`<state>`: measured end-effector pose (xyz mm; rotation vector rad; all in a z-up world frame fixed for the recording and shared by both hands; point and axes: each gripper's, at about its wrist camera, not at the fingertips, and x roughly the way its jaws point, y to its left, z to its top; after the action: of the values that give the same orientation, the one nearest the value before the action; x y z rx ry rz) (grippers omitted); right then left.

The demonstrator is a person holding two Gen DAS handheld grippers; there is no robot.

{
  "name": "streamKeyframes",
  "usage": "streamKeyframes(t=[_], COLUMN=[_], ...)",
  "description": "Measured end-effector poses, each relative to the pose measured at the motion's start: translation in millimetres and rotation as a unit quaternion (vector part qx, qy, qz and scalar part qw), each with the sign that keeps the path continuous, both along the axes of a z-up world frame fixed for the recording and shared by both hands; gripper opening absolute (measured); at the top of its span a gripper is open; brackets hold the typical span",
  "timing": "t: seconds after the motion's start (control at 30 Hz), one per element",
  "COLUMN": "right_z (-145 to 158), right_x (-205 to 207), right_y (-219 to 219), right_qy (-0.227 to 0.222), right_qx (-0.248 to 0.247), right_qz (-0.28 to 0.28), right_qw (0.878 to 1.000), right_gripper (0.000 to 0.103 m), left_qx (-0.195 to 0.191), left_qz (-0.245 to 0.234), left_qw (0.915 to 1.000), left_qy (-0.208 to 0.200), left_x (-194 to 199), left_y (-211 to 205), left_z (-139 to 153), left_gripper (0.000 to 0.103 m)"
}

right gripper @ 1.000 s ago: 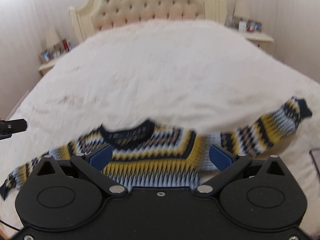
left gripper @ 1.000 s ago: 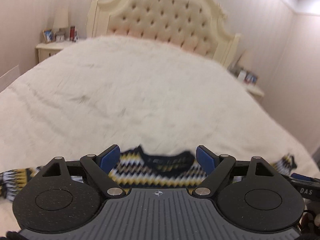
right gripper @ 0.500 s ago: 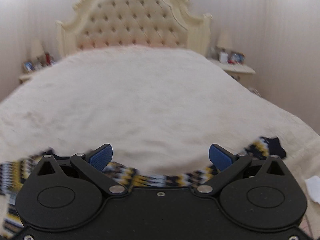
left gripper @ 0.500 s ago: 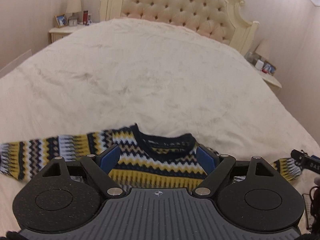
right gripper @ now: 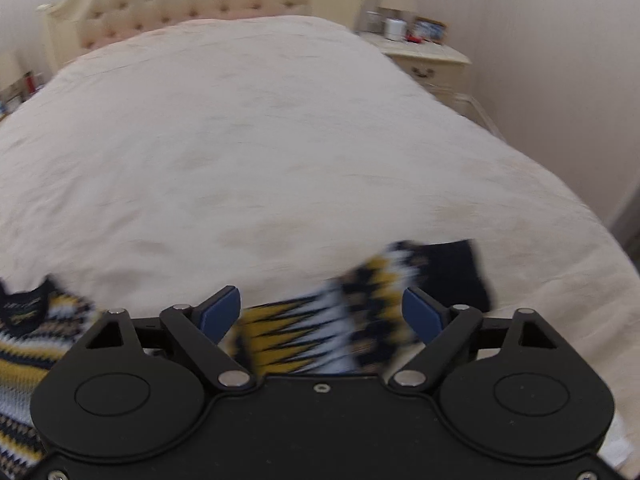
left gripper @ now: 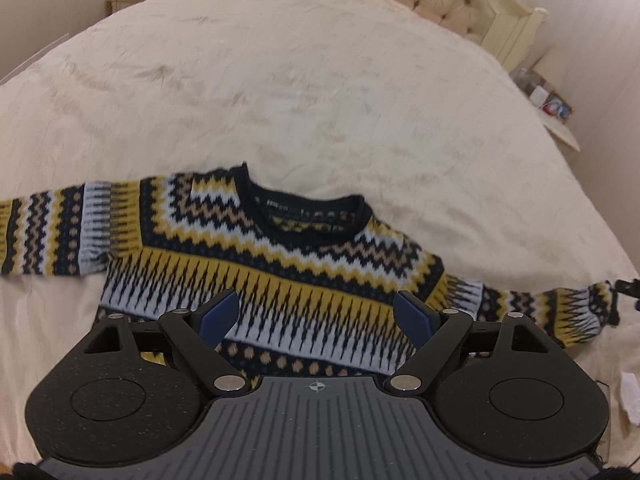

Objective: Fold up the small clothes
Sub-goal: 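Grasp the sweater's sleeve cuff with the right gripper, then fold the held sleeve across the sweater body with the right gripper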

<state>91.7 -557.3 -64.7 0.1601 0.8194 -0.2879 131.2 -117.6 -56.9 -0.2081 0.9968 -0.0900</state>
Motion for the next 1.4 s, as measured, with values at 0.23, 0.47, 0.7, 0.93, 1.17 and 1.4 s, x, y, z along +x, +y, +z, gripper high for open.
streamKeyframes(t=[0.23, 0.47, 0.7, 0.93, 1.17, 1.4], right_z=[-24.2, -66.3, -64.4, -10.0, 68.5, 110.7], right_x=[15.9, 36.3, 25.4, -2.6, -23.9, -8.3], right_y=[-76.1, -93.2, -93.0, -73.4, -30.8, 69.7], right_qy=[0.033, 0.075, 0.039, -0.015, -0.069, -0.106], right_qx=[0.027, 0.063, 0.124, 0.115, 0.096, 0.126], right_qz=[-0.053, -0.037, -0.035, -0.012, 0.017, 0.076], right_qw=[0.998, 0.994, 0.991, 0.993, 0.993, 0.983], right_gripper=[0.087, 0.081, 0.028, 0.021, 0.020, 0.020], left_qx=[0.013, 0.027, 0.039, 0.037, 0.017, 0.015], left_qz=[0.005, 0.006, 0.007, -0.018, -0.051, -0.070], left_qw=[0.9996, 0.9989, 0.9982, 0.9980, 0.9974, 0.9960], left_qy=[0.026, 0.037, 0.046, 0.048, 0.048, 0.053], left_x=[-4.3, -5.6, -6.2, -4.8, -4.0, 0.5], left_y=[-18.2, -27.3, -26.3, -20.7, 2.9, 57.3], left_z=[-7.2, -7.9, -8.5, -15.0, -25.1, -31.7], left_gripper=[0.089, 0.089, 0.089, 0.089, 0.089, 0.089])
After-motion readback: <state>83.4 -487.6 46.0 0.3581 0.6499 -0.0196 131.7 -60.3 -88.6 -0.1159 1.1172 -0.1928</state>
